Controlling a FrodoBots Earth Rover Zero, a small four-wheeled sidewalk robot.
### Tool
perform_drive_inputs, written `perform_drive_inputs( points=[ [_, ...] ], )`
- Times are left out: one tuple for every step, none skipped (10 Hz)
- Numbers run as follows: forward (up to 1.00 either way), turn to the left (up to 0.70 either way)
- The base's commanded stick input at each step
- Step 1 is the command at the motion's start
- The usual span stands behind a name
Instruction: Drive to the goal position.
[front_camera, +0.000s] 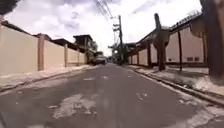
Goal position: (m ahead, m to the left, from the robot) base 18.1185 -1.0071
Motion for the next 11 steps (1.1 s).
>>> perform_drive_inputs(
  points=[
    [1.0,0.0],
    [1.0,0.0],
    [1.0,0.0],
    [1.0,0.0],
    [1.0,0.0],
    [1.0,0.0],
    [1.0,0.0],
    [1.0,0.0],
    [1.0,0.0],
    [1.0,0.0],
    [1.0,0.0]
  ],
)
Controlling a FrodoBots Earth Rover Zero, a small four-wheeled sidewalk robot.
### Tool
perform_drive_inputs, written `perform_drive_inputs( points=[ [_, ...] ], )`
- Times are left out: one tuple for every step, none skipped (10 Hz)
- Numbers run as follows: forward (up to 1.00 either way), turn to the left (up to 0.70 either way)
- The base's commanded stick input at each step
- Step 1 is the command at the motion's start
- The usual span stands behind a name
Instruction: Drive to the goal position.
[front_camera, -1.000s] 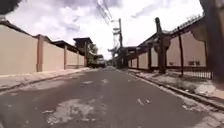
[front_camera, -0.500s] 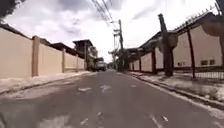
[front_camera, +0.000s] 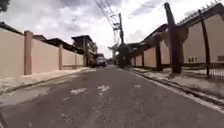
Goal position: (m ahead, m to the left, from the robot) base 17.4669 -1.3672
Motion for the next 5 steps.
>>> perform_drive_inputs(
  points=[
    [1.0,0.0],
    [1.0,0.0],
    [1.0,0.0],
    [1.0,0.0],
    [1.0,0.0]
  ],
)
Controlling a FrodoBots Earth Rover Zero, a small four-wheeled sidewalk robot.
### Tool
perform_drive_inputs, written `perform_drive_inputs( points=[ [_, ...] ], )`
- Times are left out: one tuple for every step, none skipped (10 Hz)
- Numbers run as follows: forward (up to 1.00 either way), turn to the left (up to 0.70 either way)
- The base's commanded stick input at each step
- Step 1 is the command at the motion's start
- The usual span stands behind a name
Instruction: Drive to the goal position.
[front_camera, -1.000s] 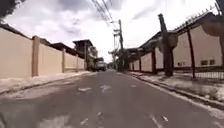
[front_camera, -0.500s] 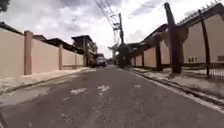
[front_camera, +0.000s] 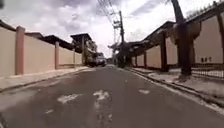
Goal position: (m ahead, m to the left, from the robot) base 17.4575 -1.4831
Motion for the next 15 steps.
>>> perform_drive_inputs(
  points=[
    [1.0,0.0],
    [1.0,0.0],
    [1.0,0.0],
    [1.0,0.0],
    [1.0,0.0],
    [1.0,0.0],
    [1.0,0.0],
    [1.0,0.0],
    [1.0,0.0],
    [1.0,0.0],
    [1.0,0.0],
    [1.0,0.0],
    [1.0,0.0],
    [1.0,0.0],
    [1.0,0.0]
  ],
)
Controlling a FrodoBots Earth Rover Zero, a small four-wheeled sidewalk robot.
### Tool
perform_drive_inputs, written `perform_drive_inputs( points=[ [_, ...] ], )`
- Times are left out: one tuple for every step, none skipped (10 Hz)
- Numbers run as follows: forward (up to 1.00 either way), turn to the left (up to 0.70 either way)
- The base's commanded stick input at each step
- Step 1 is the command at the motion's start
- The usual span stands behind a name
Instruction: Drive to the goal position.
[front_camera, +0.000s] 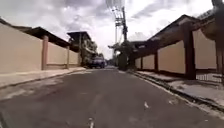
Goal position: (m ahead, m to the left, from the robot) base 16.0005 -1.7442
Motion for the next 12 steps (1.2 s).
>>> perform_drive_inputs(
  points=[
    [1.0,0.0],
    [1.0,0.0],
    [1.0,0.0],
    [1.0,0.0],
    [1.0,0.0],
    [1.0,0.0],
    [1.0,0.0],
    [1.0,0.0],
    [1.0,0.0],
    [1.0,0.0],
    [1.0,0.0],
    [1.0,0.0]
  ],
)
